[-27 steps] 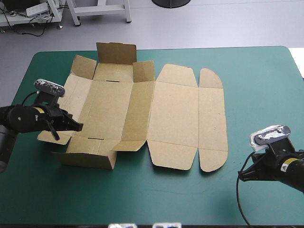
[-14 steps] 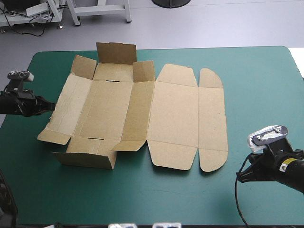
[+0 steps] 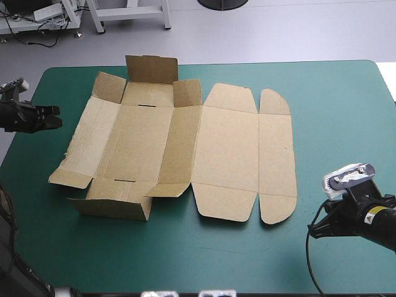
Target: Fold the box
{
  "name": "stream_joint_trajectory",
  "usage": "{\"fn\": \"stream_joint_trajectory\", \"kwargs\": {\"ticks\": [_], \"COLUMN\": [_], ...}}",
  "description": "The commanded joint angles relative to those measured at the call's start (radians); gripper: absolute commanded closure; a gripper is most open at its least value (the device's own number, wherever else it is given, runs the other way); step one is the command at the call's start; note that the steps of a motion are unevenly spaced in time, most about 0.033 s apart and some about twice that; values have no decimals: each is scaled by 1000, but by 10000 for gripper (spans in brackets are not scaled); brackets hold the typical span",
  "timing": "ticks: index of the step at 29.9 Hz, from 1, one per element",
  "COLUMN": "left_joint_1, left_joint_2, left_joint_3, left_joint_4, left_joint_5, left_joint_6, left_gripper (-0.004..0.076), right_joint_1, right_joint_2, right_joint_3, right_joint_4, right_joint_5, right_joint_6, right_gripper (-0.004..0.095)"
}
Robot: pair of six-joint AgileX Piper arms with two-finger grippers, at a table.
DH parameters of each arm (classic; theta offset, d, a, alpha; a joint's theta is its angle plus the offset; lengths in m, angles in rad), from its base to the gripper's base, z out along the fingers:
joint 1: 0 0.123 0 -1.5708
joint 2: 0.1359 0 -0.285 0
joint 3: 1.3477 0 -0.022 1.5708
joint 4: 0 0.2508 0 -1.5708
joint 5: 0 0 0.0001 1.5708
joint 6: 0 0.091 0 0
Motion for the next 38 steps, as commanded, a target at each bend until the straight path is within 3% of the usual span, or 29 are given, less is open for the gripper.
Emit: {"fn": "stream_joint_trajectory", "kwargs": {"ticks": [1, 4, 6, 19, 28, 38], "left_joint_1": [3, 3, 3, 3, -5, -85], "left_joint_2": [-24, 6, 40, 208, 214, 204], "left_joint_3": [-42, -42, -42, -42, -37, 33], "left_joint_4": [-15, -6, -6, -15, -143, -87], "left_joint_5": [56, 48, 58, 66, 68, 70], "left_joint_6": [-23, -30, -58, -74, -65, -72], "left_gripper": [493, 347, 305, 304, 304, 304], "right_joint_1": [-1, -1, -1, -1, -1, -1], "right_joint_2": [-1, -1, -1, -1, -1, -1], "right_joint_3": [-23, -23, -23, -23, -23, -23], "right_joint_4": [8, 10, 10, 6, 10, 2], "right_joint_5": [-42, -37, -34, 8, 8, 3], "right_joint_6": [-11, -11, -1, 1, 3, 3], "right_gripper": [933, 933, 933, 933, 933, 933]}}
